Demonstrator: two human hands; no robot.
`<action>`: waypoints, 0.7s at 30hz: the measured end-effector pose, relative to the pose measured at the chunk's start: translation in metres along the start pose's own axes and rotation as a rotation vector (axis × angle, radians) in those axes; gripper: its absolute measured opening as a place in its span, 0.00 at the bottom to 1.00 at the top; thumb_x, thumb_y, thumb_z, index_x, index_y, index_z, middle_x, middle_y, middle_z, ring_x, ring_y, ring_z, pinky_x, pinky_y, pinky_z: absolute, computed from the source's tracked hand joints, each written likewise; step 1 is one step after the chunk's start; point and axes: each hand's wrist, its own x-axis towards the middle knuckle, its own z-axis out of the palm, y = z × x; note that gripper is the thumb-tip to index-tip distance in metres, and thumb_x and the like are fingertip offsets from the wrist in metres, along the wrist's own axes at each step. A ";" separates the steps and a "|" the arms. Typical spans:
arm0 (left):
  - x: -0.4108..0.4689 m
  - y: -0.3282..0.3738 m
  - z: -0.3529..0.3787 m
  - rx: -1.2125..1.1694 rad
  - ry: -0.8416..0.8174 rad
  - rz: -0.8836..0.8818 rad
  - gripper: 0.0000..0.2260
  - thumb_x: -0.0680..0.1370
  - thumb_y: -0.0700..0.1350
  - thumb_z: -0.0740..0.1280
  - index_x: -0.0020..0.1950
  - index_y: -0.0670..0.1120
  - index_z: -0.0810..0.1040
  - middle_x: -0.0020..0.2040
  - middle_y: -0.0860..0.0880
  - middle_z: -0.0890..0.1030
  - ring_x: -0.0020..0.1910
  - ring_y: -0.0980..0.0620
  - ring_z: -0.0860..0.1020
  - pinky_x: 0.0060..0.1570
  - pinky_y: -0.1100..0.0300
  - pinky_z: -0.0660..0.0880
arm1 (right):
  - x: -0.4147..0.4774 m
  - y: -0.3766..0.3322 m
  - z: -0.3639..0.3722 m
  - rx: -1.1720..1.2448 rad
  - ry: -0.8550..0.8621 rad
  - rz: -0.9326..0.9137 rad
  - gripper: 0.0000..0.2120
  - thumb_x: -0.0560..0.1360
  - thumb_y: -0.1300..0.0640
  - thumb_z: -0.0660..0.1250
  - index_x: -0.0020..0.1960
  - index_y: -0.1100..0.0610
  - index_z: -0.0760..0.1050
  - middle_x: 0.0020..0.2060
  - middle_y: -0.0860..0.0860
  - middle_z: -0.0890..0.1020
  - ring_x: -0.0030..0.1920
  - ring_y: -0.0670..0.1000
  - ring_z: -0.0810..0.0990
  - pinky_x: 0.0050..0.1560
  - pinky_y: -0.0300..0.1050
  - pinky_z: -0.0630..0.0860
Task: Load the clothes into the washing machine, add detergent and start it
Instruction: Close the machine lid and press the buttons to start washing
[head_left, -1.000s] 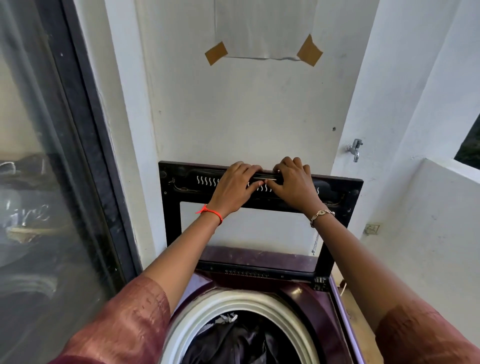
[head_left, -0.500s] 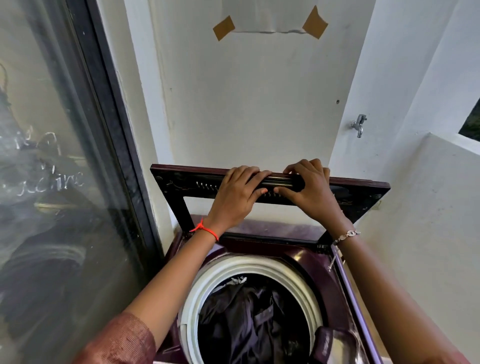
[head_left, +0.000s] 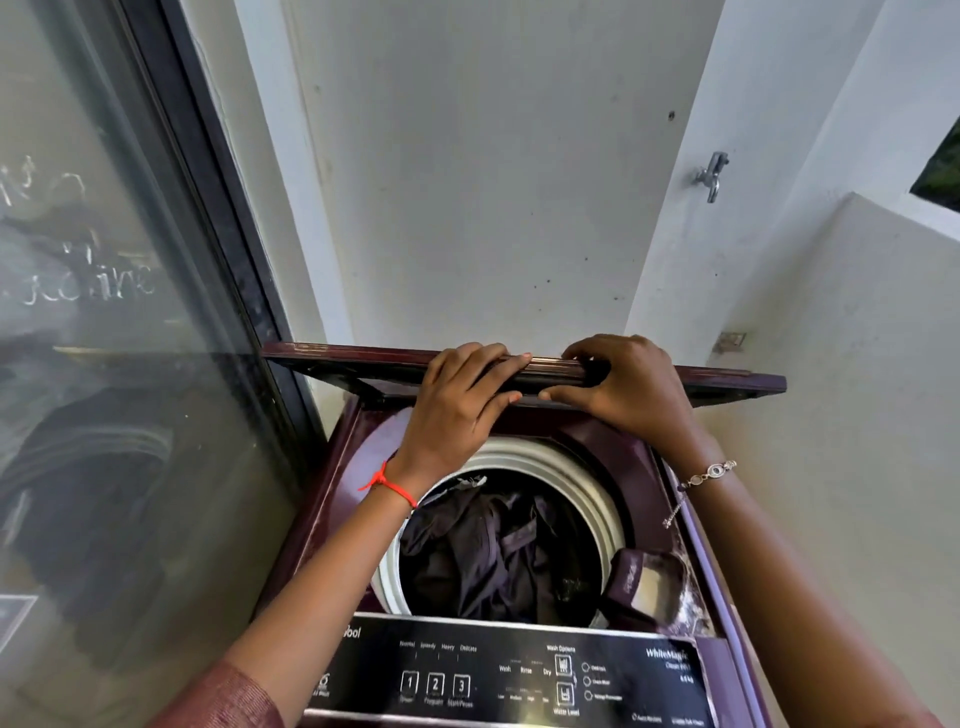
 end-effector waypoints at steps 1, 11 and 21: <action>-0.005 0.003 -0.001 0.000 -0.004 -0.007 0.15 0.77 0.48 0.63 0.64 0.49 0.71 0.54 0.47 0.80 0.55 0.50 0.71 0.57 0.58 0.63 | -0.005 -0.001 0.000 -0.031 -0.022 0.023 0.22 0.61 0.39 0.75 0.48 0.53 0.81 0.41 0.49 0.85 0.44 0.52 0.81 0.46 0.45 0.74; -0.061 0.024 -0.023 0.029 -0.175 0.123 0.17 0.76 0.48 0.66 0.64 0.45 0.74 0.53 0.47 0.81 0.52 0.49 0.78 0.56 0.56 0.71 | -0.064 -0.005 0.023 -0.068 -0.153 0.054 0.24 0.59 0.36 0.75 0.44 0.54 0.83 0.37 0.50 0.85 0.39 0.52 0.82 0.37 0.45 0.75; -0.115 0.040 -0.024 -0.004 -0.439 0.088 0.16 0.75 0.51 0.62 0.59 0.45 0.76 0.50 0.48 0.82 0.48 0.49 0.80 0.49 0.58 0.70 | -0.118 -0.006 0.057 0.007 -0.318 0.202 0.22 0.60 0.41 0.76 0.46 0.55 0.78 0.41 0.48 0.82 0.42 0.52 0.79 0.38 0.43 0.70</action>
